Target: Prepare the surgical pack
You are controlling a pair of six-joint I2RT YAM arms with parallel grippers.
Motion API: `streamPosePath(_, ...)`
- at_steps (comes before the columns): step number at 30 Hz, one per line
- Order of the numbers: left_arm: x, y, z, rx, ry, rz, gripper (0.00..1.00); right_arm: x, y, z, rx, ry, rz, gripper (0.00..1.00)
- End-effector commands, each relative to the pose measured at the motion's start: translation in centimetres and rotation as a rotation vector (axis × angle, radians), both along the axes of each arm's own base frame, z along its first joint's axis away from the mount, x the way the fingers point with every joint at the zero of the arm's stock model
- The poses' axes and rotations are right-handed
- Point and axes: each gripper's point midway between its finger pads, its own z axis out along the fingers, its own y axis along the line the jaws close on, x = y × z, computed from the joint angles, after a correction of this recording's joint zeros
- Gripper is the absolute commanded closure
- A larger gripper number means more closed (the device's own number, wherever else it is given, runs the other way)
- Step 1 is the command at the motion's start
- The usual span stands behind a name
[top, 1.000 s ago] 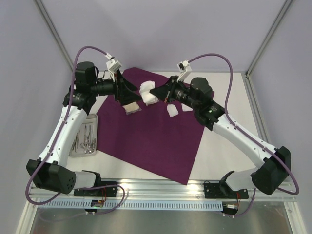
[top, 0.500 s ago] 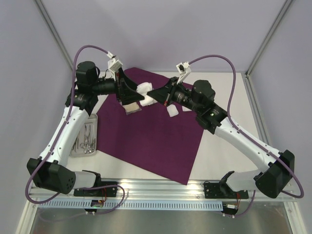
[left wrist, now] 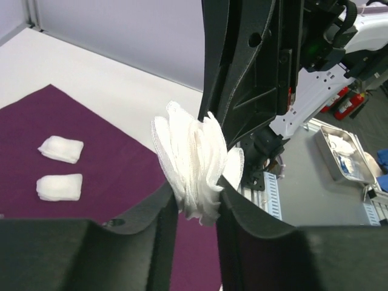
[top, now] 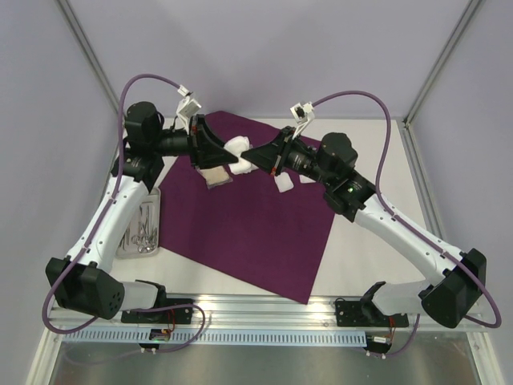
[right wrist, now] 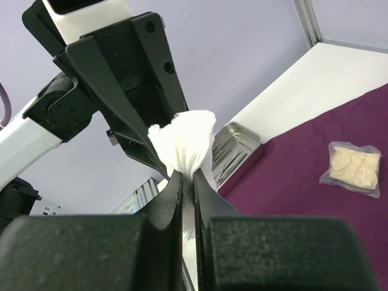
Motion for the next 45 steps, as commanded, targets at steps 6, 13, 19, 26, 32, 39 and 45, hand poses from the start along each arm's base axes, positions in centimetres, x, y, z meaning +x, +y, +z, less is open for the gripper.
streamPosePath(6,-1.8,-0.2,1.4,-0.023,-0.031,-0.064,0.97,-0.8,0.4,1.4,0.041,-0.048,0.041,0.99)
streamPosePath(13,0.2,1.4,-1.2,0.11,0.065,0.154,1.0,0.5,-0.9,-0.7,-0.05,0.002,-0.069,0.46)
streamPosePath(19,6.0,10.9,-6.9,0.213,0.268,0.612,1.0,0.6,-3.1,-2.3,-0.091,0.021,-0.171,0.31)
streamPosePath(26,7.4,20.5,-17.6,0.407,0.446,0.966,1.0,0.5,-2.5,-6.2,-0.135,0.112,-0.141,0.31)
streamPosePath(32,7.4,29.1,-21.4,0.269,0.619,1.171,1.0,0.6,-1.7,-7.8,-0.15,0.17,-0.118,0.32)
streamPosePath(39,6.9,34.5,-25.9,0.196,0.739,1.24,1.0,1.0,-1.5,-8.3,-0.178,0.196,-0.135,0.32)
streamPosePath(45,7.6,35.2,-28.8,0.181,0.793,1.221,1.0,1.5,-1.3,-8.2,-0.2,0.192,-0.153,0.33)
